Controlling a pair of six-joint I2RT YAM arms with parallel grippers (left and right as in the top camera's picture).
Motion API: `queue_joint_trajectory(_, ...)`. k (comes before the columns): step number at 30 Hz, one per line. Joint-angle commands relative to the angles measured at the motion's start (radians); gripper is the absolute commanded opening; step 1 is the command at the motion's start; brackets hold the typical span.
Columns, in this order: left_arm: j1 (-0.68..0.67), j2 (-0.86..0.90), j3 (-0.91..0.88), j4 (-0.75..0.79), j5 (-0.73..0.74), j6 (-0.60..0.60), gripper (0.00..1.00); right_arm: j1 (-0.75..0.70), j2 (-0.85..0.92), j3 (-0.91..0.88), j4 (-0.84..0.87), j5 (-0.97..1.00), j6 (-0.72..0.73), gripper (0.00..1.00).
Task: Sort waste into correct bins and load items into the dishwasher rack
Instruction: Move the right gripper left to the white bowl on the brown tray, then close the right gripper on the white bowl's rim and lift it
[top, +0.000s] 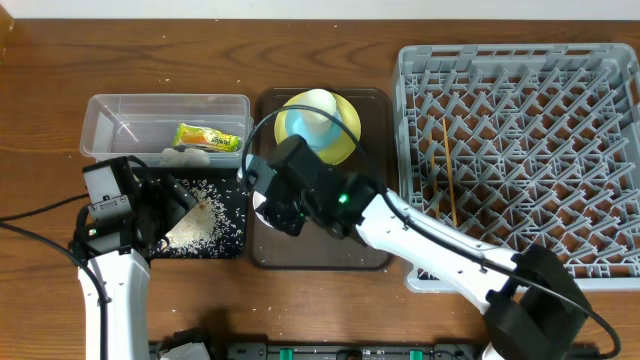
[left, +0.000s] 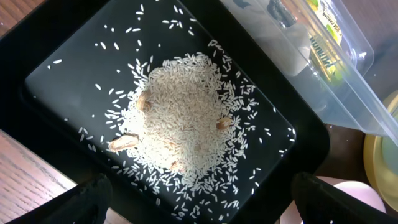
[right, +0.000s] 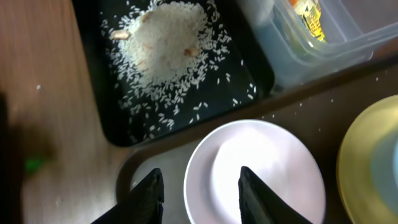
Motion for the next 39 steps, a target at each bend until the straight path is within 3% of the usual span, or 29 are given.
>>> queue_joint_trajectory(1,0.005,0.001,0.014,-0.003,-0.023,-0.005,0.95,0.011,0.013,-0.066,0.068,0.005,-0.010,0.40)
queue_joint_trajectory(5,0.005,0.001,0.014,-0.003,-0.023,-0.006,0.95,0.012,0.025,-0.135,0.170,0.006,-0.010,0.38)
queue_joint_trajectory(8,0.005,0.001,0.014,-0.003,-0.023,-0.006,0.95,0.012,0.059,-0.159,0.218,0.061,0.028,0.29)
queue_joint_trajectory(13,0.005,0.001,0.014,-0.003,-0.023,-0.006,0.95,0.009,0.108,-0.159,0.243,0.188,0.169,0.17)
queue_joint_trajectory(24,0.005,0.001,0.014,-0.003,-0.023,-0.006,0.95,-0.024,0.123,-0.158,0.222,0.207,0.230,0.04)
queue_joint_trajectory(30,0.005,0.001,0.014,-0.003,-0.023,-0.006,0.95,-0.060,0.123,-0.158,0.137,0.322,0.260,0.03)
queue_joint_trajectory(39,0.005,0.001,0.014,-0.003,-0.023,-0.006,0.95,-0.109,0.110,-0.156,0.019,0.346,0.260,0.01)
